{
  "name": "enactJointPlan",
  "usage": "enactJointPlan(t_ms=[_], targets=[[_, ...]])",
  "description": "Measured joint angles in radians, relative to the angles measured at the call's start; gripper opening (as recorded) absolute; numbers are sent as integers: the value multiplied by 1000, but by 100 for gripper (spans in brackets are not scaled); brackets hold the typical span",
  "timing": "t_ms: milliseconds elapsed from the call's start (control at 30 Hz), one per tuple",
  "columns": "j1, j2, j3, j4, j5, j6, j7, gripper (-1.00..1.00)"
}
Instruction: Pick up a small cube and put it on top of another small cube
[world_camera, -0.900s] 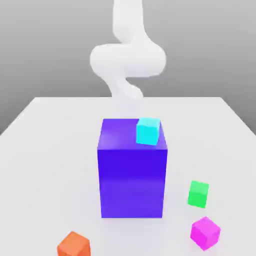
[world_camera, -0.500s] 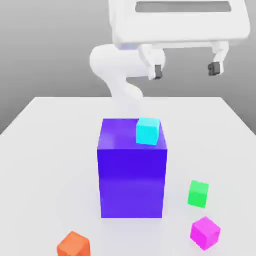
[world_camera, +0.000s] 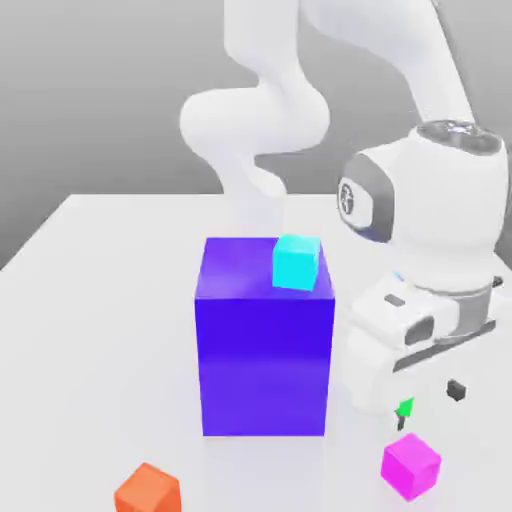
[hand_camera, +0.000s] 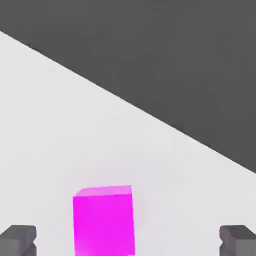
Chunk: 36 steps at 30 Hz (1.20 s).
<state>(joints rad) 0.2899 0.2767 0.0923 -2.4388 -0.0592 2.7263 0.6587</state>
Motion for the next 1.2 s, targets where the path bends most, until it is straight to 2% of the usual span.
enactJointPlan(t_ms=[133,167,400,567,767,900,1033,1200], targets=[[22,145,-23,25,-34,107,23,0],[26,169,-28,30,-38,126,26,-100],[25,169,-27,30,-40,126,27,-100],[4,14,3,-5,-3,6,5,-100],[15,-115,62,-97,149,-23,65,-100],[38,-198,89,-161,214,-34,144,-100],[58,-276,111,-226,236,-43,254,-100],[69,-363,133,-309,203,-48,433,-100]])
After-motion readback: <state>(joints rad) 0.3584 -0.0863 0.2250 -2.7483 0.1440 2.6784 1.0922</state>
